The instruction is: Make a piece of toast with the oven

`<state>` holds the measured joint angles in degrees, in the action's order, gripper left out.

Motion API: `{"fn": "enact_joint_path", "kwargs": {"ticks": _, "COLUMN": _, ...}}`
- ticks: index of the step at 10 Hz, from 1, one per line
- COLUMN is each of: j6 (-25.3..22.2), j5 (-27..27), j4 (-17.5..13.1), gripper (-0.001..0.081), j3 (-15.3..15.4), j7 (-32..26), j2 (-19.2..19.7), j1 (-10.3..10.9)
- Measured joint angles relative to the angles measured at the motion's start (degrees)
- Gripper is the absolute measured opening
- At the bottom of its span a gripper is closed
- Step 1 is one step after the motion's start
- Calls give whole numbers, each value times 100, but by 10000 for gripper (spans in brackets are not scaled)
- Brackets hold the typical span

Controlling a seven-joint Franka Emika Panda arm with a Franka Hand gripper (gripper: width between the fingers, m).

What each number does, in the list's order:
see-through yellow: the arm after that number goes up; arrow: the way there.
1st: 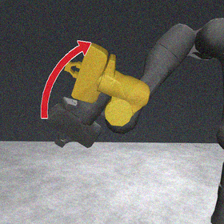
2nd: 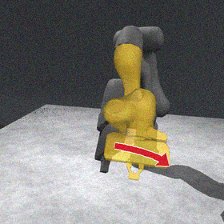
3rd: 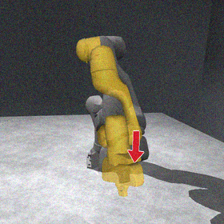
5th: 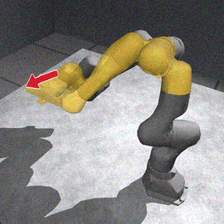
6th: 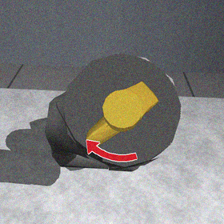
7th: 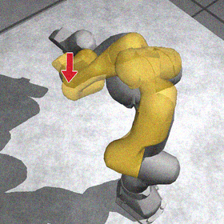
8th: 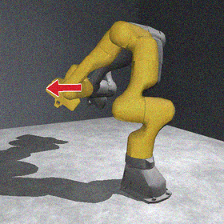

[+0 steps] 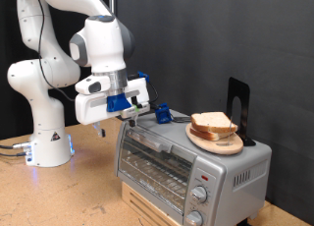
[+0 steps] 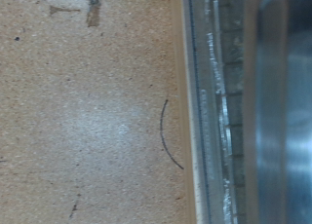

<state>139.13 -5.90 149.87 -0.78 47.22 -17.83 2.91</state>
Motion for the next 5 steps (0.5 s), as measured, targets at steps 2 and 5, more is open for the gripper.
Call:
{"fn": "enact_joint_path", "kwargs": {"ticks": 2, "j6": 0, "j5": 212, "j4": -19, "gripper": 809, "j3": -24, "j7": 2, "j2": 39, "j1": -182}}
{"fn": "enact_joint_path", "kwargs": {"ticks": 5, "j6": 13, "j5": 484, "j4": 2, "gripper": 809, "j3": -130, "j7": -131, "j2": 134, "j1": -425}}
